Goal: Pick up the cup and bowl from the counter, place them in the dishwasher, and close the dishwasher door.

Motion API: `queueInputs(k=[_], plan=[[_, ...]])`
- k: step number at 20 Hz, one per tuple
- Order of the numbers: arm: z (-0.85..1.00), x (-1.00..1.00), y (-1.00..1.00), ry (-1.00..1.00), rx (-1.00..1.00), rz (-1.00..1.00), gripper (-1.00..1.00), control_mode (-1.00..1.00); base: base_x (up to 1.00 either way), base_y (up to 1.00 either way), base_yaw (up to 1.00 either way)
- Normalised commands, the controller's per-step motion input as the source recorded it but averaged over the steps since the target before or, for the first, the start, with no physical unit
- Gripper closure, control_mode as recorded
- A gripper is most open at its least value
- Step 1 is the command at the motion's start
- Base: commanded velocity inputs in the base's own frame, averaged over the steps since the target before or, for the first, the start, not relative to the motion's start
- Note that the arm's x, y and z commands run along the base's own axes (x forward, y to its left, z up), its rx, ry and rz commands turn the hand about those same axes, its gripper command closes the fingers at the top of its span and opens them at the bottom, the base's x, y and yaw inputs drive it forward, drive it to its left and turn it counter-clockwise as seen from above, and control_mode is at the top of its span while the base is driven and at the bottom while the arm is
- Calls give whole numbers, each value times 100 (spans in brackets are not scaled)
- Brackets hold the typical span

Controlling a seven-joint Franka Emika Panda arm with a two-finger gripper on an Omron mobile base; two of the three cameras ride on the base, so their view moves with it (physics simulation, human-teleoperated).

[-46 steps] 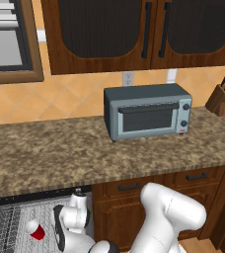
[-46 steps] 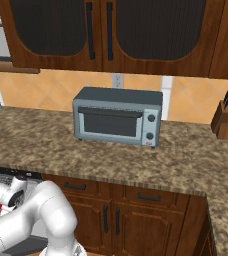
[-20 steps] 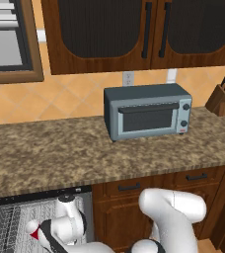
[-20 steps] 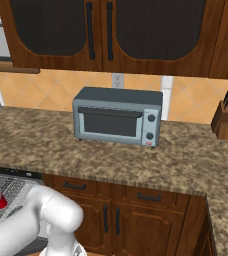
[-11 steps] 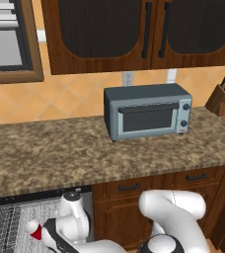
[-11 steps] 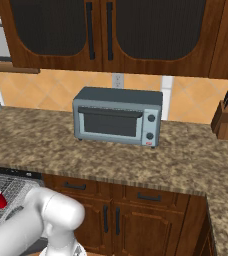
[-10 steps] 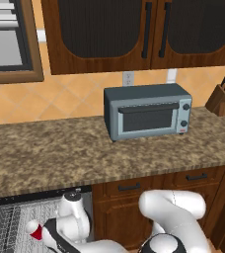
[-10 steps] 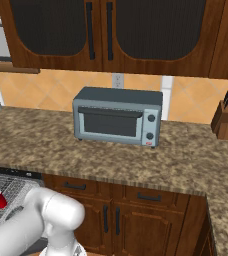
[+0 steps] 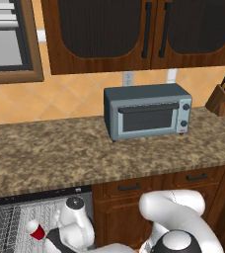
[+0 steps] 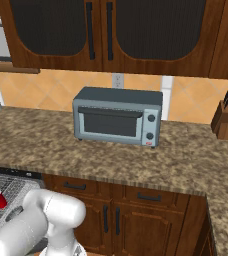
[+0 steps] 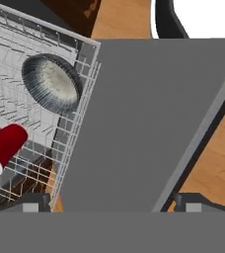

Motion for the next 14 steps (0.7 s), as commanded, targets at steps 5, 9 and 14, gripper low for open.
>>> queueInputs(k=[5, 9, 14], plan=[[0, -62, 27, -10, 0, 16, -100, -100, 0, 0, 0], [-5, -38, 42, -1, 0, 9, -100, -100, 0, 0, 0], [-9, -44, 67, -27, -16, 9, -100, -100, 0, 0, 0]])
